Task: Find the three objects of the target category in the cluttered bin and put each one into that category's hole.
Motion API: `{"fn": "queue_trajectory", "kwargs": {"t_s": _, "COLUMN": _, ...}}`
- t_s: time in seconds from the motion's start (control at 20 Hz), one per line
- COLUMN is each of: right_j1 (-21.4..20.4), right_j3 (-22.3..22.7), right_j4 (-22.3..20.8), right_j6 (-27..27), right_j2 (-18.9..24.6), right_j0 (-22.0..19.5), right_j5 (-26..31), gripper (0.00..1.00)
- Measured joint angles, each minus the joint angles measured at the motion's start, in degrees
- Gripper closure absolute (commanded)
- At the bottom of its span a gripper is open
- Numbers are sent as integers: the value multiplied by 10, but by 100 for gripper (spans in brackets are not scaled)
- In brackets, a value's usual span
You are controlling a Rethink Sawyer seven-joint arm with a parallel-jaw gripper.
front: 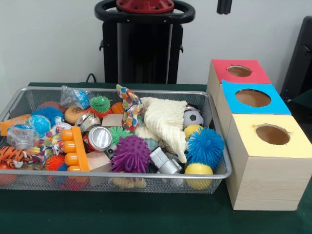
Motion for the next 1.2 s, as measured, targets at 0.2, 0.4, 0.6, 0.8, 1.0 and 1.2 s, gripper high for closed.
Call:
{"fn": "queue_trajectory", "kwargs": {"t_s": 0.2, "right_j1": -4, "right_j3": 0, "right_j4": 0, "right_j6": 0, "right_j2": 0, "right_j0": -10, "right_j5": 0, "gripper": 100}}
{"fn": "queue_trajectory", "kwargs": {"t_s": 0.4, "right_j1": -4, "right_j3": 0, "right_j4": -1, "right_j6": 0, "right_j2": -1, "right_j0": -28, "right_j5": 0, "gripper": 100}}
{"fn": "queue_trajectory", "kwargs": {"t_s": 0.6, "right_j1": -4, "right_j3": 0, "right_j4": -13, "right_j6": 0, "right_j2": -1, "right_j0": -53, "right_j5": 0, "gripper": 100}}
{"fn": "queue_trajectory", "kwargs": {"t_s": 0.8, "right_j1": 2, "right_j3": 2, "right_j4": -25, "right_j6": 0, "right_j2": -1, "right_j0": -80, "right_j5": -5, "gripper": 100}}
{"fn": "queue_trajectory", "kwargs": {"t_s": 1.0, "right_j1": 13, "right_j3": 5, "right_j4": -36, "right_j6": 0, "right_j2": 1, "right_j0": -106, "right_j5": -20, "gripper": 100}}
{"fn": "queue_trajectory", "kwargs": {"t_s": 1.2, "right_j1": 25, "right_j3": 16, "right_j4": -43, "right_j6": 0, "right_j2": 8, "right_j0": -136, "right_j5": -43, "gripper": 100}}
